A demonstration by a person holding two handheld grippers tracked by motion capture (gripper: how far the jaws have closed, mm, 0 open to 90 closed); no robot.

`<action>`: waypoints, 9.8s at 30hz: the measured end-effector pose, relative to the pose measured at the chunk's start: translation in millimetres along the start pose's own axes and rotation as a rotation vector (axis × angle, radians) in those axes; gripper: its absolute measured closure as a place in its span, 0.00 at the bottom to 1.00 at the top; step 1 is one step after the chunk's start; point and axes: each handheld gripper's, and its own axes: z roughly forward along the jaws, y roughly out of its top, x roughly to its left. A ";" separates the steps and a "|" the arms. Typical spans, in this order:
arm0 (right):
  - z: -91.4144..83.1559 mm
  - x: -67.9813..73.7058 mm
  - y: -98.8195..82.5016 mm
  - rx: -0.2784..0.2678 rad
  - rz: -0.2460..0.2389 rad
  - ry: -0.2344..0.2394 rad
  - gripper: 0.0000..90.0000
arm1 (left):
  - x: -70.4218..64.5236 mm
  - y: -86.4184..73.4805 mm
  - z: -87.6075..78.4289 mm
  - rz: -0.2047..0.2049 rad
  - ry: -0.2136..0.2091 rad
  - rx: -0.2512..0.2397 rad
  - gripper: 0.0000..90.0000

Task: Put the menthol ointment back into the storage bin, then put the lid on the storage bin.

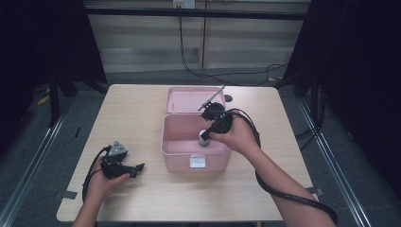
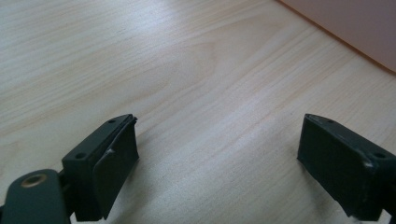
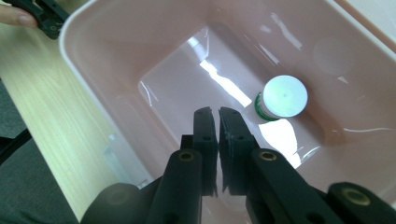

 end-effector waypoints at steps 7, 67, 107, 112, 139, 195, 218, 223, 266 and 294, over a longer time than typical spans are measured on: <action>-5.8 4.4 -3.6 -0.005 -0.024 0.025 1.00 | 0.1 0.0 0.0 0.001 0.001 0.000 0.13; 23.8 42.6 -40.5 0.027 -0.189 0.144 1.00 | 0.0 0.1 0.1 0.005 -0.001 0.002 0.12; 24.5 46.3 -39.8 0.043 -0.218 0.122 1.00 | 22.9 72.5 -8.9 -0.281 -0.052 0.232 0.25; 24.6 46.3 -39.9 0.042 -0.222 0.122 1.00 | 24.3 93.7 -7.9 -0.310 -0.074 0.231 0.26; 24.5 49.4 -39.9 0.047 -0.237 0.102 1.00 | 24.2 167.5 -1.9 -0.373 -0.070 0.248 0.34; 25.0 44.2 -40.0 0.033 -0.237 0.139 1.00 | 21.8 256.2 48.4 -0.357 0.021 0.203 0.41; 25.3 41.5 -39.7 0.030 -0.246 0.153 1.00 | 30.6 257.0 91.8 -0.388 0.063 0.229 0.49; 25.3 40.7 -39.6 0.030 -0.252 0.158 1.00 | 35.4 256.5 97.9 -0.402 0.084 0.218 0.52; 26.2 38.1 -38.7 0.024 -0.190 0.170 1.00 | 31.1 286.4 56.8 -0.463 0.087 0.150 0.96; 26.0 40.5 -36.7 0.038 -0.164 0.146 1.00 | 21.7 299.1 18.1 -0.422 0.061 0.172 0.98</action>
